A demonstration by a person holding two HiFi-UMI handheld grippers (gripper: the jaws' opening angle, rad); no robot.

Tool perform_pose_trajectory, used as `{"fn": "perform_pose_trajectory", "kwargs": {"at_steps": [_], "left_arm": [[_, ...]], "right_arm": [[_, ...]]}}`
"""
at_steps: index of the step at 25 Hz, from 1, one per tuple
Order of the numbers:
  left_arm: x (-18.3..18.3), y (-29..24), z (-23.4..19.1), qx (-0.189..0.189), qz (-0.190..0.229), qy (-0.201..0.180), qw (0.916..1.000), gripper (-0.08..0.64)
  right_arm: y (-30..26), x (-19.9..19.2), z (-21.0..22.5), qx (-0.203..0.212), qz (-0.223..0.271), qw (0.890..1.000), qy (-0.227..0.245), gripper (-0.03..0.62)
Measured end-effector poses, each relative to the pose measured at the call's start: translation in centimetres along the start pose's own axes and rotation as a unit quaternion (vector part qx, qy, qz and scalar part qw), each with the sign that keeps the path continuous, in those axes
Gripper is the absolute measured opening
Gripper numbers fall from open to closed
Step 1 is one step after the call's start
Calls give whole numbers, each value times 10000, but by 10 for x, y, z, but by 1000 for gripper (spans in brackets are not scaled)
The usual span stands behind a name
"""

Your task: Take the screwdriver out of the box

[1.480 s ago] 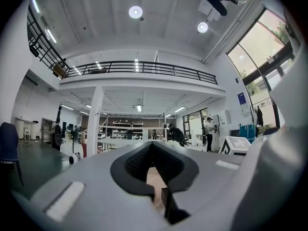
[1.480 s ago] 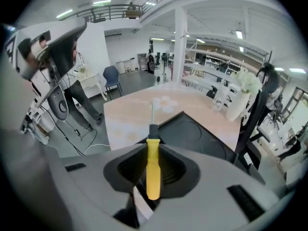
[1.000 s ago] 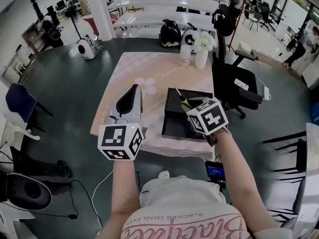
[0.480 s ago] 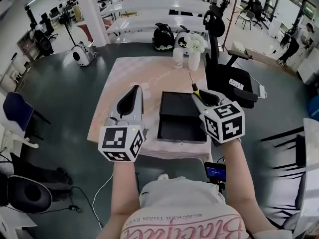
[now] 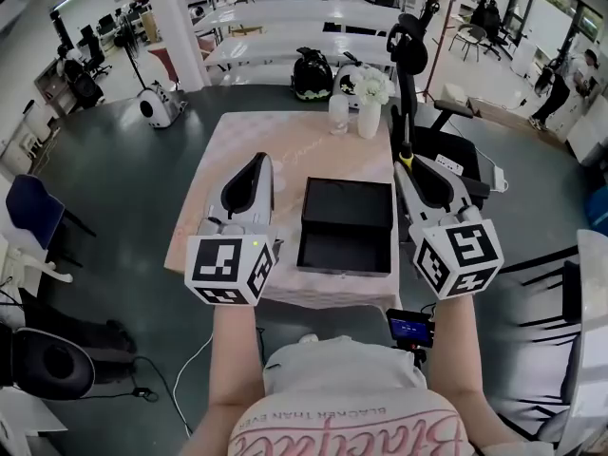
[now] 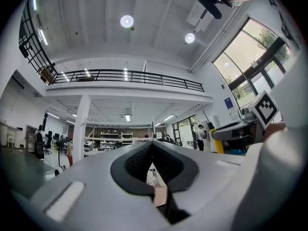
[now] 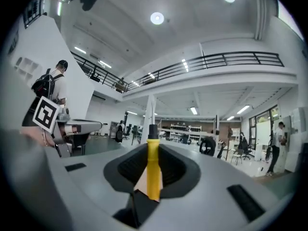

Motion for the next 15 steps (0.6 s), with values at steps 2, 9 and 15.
{"fn": "perform_pose_trajectory", "kwargs": {"at_steps": [2, 9, 15], "left_arm": [[3, 1, -1, 26, 54, -26, 10000, 9], [15, 4, -10, 168, 246, -160, 9994, 9], [23, 0, -18, 232, 335, -291, 9987, 9]], "right_arm": [[7, 9, 1, -89, 289, 9995, 122, 80], [22, 29, 8, -356, 789, 9957, 336, 80], [28, 42, 13, -570, 1007, 9918, 546, 80]]}}
Point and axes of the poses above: the fingertips, and each gripper's own axes: y backward along the fingers, z to its right, x out of its top, the point moved 3 cm from there along y, backward along the fingers, and after that the axes turned 15 degrees about -y, right-handed, at the moved point
